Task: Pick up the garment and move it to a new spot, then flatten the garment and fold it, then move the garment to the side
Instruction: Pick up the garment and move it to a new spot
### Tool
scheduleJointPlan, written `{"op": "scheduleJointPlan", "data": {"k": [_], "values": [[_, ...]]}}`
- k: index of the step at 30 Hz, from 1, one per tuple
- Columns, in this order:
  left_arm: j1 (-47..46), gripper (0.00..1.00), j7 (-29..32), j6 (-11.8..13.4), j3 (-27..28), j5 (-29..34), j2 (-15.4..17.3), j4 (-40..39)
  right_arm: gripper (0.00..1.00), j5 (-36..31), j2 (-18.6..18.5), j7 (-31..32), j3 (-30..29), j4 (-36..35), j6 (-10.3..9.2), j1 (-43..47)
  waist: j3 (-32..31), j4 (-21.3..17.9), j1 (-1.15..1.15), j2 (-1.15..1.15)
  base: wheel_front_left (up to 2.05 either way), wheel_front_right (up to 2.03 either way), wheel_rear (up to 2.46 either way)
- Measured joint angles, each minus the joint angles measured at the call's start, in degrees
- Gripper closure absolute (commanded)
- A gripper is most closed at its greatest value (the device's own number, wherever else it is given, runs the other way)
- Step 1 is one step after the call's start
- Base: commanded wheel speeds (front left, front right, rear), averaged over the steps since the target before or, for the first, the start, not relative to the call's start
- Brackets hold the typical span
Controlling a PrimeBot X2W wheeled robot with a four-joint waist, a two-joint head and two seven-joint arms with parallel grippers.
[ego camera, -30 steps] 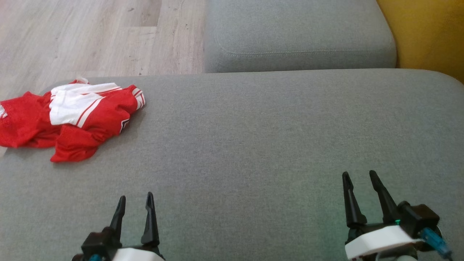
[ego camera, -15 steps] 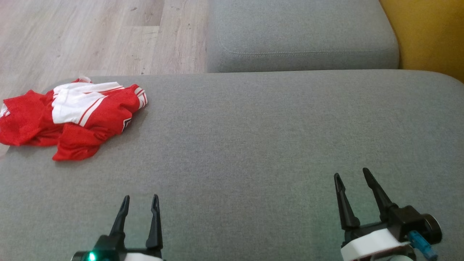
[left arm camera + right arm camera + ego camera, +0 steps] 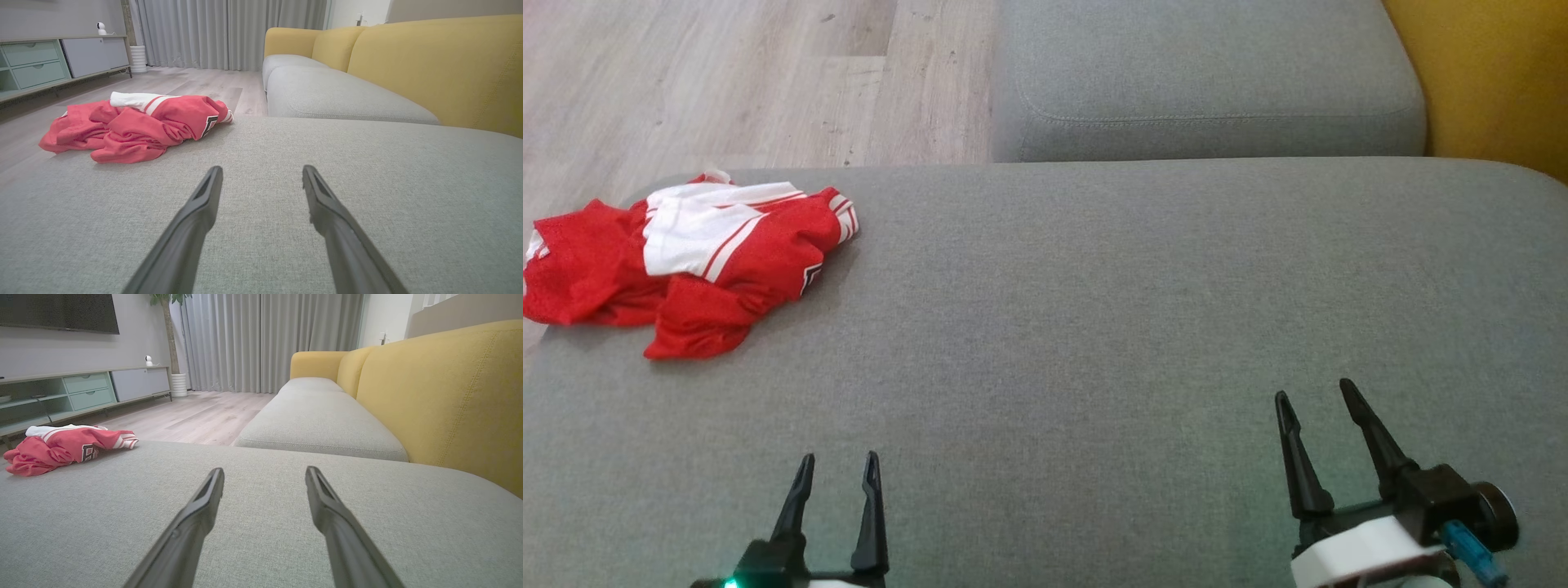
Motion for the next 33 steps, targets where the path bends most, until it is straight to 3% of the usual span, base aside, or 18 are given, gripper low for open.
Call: {"op": "scheduleJointPlan", "data": {"k": [11,33], "values": [[-0.14,0.00,0.00,-0.08,-0.07,0.01,-0.08,0.00,0.00,0.42,0.00,0.00,-0.51,-0.08,0.00,0.40,-0.09,2.60,0.00,0.00,0.00,0.00,0.00],[-1.68,0.00,-0.02,0.03,1.92,0.18,-0.09,-2.08,0.00,1.16,-0.01,0.00,0.99,-0.56,0.00,-0.60,1.15,22.81,0.00,0.00,0.00,0.00,0.00]]}}
